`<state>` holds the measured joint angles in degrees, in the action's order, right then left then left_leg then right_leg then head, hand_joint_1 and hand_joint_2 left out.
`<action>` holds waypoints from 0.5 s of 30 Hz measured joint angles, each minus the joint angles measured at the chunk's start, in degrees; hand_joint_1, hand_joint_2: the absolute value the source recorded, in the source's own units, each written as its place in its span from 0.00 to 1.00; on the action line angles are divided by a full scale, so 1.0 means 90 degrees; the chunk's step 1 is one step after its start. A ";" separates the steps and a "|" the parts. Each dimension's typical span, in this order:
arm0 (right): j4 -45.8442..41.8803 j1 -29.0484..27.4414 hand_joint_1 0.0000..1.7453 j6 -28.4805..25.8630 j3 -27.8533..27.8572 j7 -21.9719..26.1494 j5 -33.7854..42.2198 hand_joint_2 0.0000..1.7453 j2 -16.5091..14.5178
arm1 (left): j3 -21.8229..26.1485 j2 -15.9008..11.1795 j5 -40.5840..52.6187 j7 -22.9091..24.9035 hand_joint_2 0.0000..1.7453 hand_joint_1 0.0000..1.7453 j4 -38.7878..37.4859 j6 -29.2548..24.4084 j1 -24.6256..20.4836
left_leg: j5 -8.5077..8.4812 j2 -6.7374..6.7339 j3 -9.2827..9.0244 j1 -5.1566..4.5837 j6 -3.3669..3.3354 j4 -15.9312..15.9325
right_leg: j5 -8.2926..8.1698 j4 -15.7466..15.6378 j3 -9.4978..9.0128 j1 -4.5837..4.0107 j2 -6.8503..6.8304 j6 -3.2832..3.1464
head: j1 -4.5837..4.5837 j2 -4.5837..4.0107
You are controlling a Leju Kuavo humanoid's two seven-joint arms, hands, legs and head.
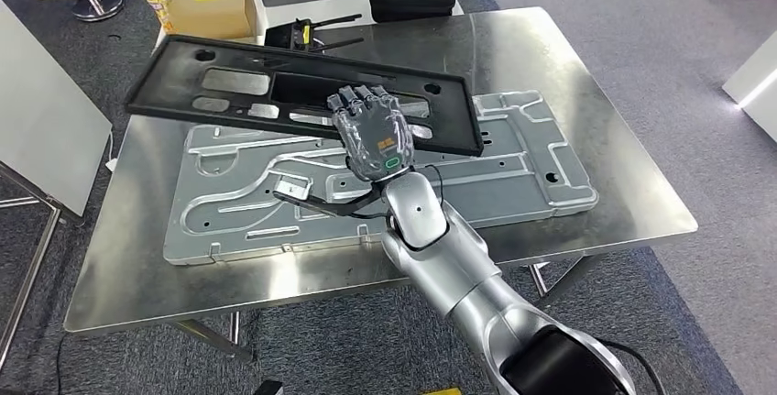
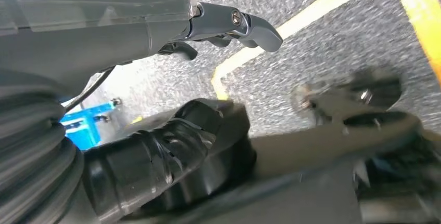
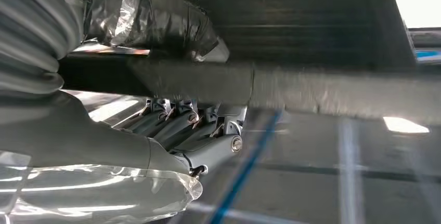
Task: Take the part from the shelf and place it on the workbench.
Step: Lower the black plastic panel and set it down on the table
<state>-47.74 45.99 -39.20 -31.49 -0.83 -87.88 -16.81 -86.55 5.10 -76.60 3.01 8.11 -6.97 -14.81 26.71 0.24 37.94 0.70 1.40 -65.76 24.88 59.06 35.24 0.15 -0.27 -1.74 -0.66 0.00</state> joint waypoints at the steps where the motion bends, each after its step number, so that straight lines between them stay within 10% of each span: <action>1: -0.0033 -0.0006 1.00 -0.0003 -0.0088 -0.0312 -0.0107 1.00 0.0028 | 0.0000 0.0016 0.0018 0.0018 1.00 0.00 0.0001 0.0007 0.0008 | -0.0123 -0.0004 -0.0183 0.0001 -0.0012 0.0376 | 0.0022 0.0043 0.0018 -0.0008 0.0003 0.0027 | 0.0001 0.0000; 7: -0.0102 0.0111 1.00 -0.0011 -0.0770 -0.1556 -0.0209 1.00 0.0243 | 0.0000 0.0111 0.0061 0.0033 1.00 0.00 0.0002 0.0016 0.0017 | -0.0208 0.0002 -0.0328 0.0009 -0.0273 0.0754 | 0.0142 0.0244 0.0153 -0.0028 0.0026 0.0217 | 0.0009 0.0000; 11: 0.0069 0.0427 1.00 -0.0011 -0.2017 -0.2814 -0.0212 1.00 0.0538 | 0.0000 0.0149 0.0091 0.0049 1.00 0.00 0.0002 0.0030 0.0016 | -0.0225 0.0002 -0.0324 0.0015 -0.0343 0.0771 | 0.0787 0.1672 0.0821 0.0008 0.0029 0.0301 | 0.0013 0.0000; 13: 0.0211 0.0473 1.00 -0.0011 -0.2588 -0.3194 -0.0213 1.00 0.0639 | 0.0000 0.0158 0.0118 0.0053 1.00 0.00 0.0002 0.0027 0.0015 | -0.0224 0.0008 -0.0329 0.0014 -0.0343 0.0770 | 0.0686 0.1777 0.0889 0.0015 0.0029 0.0295 | 0.0014 0.0000; 15: 0.0324 0.0495 1.00 -0.0012 -0.3058 -0.3427 -0.0213 1.00 0.0696 | 0.0000 0.0176 0.0132 0.0061 1.00 0.00 0.0002 0.0018 0.0011 | -0.0217 0.0019 -0.0342 0.0013 -0.0332 0.0769 | 0.0261 0.0993 0.0518 0.0013 0.0030 0.0251 | 0.0014 0.0000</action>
<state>-44.82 50.44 -39.30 -59.01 -31.67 -89.79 -10.55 -86.55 6.68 -75.41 3.55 8.13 -6.81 -14.71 24.75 0.42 34.87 0.82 -1.58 -58.84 27.23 67.99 39.90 0.27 0.00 0.52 -0.54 0.00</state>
